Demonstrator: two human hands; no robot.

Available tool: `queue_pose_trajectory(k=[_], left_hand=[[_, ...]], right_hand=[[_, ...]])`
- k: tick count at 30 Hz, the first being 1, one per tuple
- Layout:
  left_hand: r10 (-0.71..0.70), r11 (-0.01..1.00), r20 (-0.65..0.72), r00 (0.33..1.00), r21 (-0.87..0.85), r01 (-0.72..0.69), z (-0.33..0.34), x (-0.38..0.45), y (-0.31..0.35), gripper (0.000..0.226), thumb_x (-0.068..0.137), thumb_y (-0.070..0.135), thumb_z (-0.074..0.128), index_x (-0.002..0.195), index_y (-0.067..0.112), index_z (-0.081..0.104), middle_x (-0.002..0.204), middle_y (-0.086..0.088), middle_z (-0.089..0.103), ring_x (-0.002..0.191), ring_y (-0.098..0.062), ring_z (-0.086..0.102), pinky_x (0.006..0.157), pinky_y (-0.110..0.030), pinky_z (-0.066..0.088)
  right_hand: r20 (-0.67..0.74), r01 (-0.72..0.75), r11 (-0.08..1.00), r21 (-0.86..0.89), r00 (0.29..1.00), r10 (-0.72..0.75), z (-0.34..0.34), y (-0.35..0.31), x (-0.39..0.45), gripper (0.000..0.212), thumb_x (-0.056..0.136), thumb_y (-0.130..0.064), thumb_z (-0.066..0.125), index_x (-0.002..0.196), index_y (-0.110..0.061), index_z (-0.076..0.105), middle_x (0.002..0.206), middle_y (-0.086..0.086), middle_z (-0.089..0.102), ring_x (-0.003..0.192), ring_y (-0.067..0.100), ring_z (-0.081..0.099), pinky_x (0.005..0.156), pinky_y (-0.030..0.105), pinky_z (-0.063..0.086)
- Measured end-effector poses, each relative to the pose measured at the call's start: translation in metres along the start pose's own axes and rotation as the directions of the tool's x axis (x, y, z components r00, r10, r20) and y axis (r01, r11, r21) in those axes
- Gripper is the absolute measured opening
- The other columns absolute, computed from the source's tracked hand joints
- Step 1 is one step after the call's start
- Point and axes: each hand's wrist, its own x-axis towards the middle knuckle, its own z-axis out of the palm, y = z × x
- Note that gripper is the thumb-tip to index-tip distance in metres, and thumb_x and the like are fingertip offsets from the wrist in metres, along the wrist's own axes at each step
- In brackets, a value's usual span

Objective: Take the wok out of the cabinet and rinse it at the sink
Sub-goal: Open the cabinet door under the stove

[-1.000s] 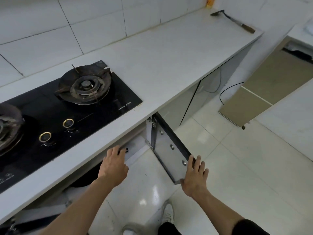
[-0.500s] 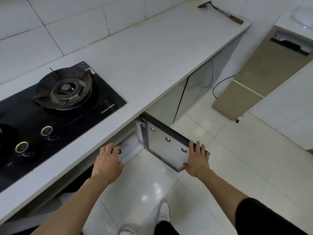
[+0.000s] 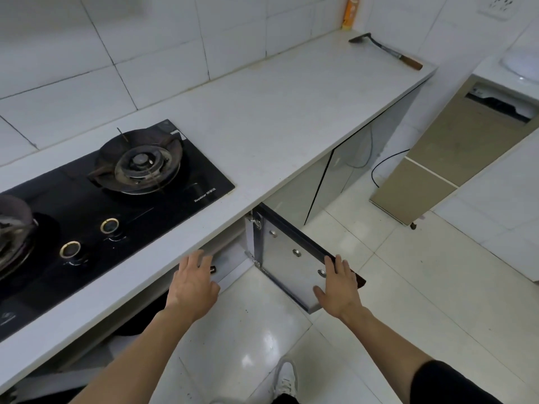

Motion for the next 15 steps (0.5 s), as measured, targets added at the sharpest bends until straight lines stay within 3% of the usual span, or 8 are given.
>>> queue_pose_trajectory(k=[6,15], left_hand=[[-0.018,0.999,-0.040,0.999,-0.040,0.017,-0.011,-0.027,-0.038,0.055,0.090,0.025,0.051,0.142,0.014,0.035,0.147,-0.005,0.031,0.133,-0.023,0.030,0.110,-0.034,0.035],[-0.170,0.980,-0.052,0.984,-0.109,0.164,-0.001,-0.072,-0.076,0.057,0.091,0.029,0.051,0.143,0.015,0.034,0.147,-0.004,0.031,0.132,-0.024,0.030,0.107,-0.037,0.038]], right_hand=[[-0.048,0.174,0.980,0.095,0.984,-0.170,-0.014,-0.060,-0.029,0.077,0.093,-0.042,0.057,0.153,-0.020,0.013,0.161,0.010,0.014,0.149,0.028,0.011,0.121,0.040,0.019],[0.039,0.461,0.885,-0.065,0.887,-0.460,-0.022,-0.142,-0.053,0.068,0.094,-0.042,0.054,0.150,-0.017,0.023,0.155,0.011,0.026,0.143,0.028,0.022,0.117,0.045,0.026]])
